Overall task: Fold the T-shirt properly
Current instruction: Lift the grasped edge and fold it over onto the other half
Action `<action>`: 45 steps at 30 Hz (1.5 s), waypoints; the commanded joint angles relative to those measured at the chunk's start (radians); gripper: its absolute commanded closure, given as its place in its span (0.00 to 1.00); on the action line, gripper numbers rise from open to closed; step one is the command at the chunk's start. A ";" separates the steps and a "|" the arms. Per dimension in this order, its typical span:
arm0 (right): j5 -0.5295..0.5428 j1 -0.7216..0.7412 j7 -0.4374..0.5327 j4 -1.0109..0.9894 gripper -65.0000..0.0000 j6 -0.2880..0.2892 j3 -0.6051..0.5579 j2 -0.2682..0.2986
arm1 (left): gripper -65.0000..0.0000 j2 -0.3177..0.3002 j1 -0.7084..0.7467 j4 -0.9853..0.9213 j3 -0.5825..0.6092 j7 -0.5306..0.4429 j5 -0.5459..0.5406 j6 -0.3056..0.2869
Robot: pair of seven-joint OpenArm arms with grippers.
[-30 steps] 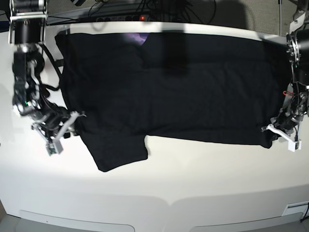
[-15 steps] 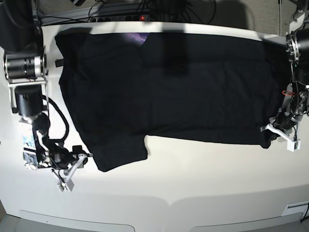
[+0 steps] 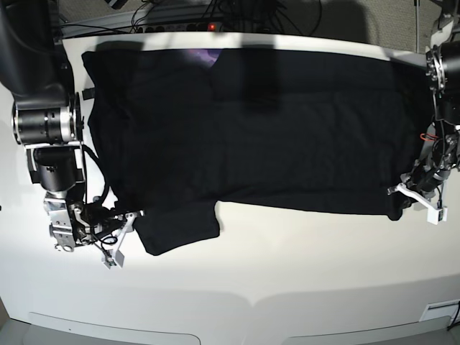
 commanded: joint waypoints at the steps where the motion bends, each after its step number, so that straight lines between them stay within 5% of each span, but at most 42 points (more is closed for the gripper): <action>1: 0.002 0.036 0.014 0.012 0.65 0.003 0.004 0.006 | 1.00 -0.011 -0.009 0.004 0.002 0.033 0.016 0.005; 6: 0.010 0.036 -0.036 0.012 0.68 0.003 0.004 0.005 | 1.00 -0.011 -0.009 0.004 0.002 0.032 0.016 0.005; 15: 0.001 -0.009 -0.030 0.012 1.00 0.003 0.005 -0.009 | 1.00 -0.006 -0.009 0.004 0.002 0.033 0.016 0.005; 25: 0.002 -0.072 0.183 0.012 1.00 -0.013 0.005 -0.008 | 1.00 -0.003 -0.009 0.004 0.002 -0.002 0.008 0.005; 30: 0.002 -0.066 0.240 0.022 1.00 -0.011 0.005 -0.008 | 1.00 -0.007 -0.013 0.005 0.002 0.000 -0.124 0.011; 39: 0.083 -0.087 0.047 0.301 1.00 0.026 0.006 0.000 | 1.00 -0.045 -0.010 0.163 0.002 0.187 -0.192 0.011; 45: 0.204 -0.266 -0.060 0.703 1.00 0.003 0.007 0.060 | 1.00 -0.111 0.154 0.396 0.001 0.236 -0.387 0.011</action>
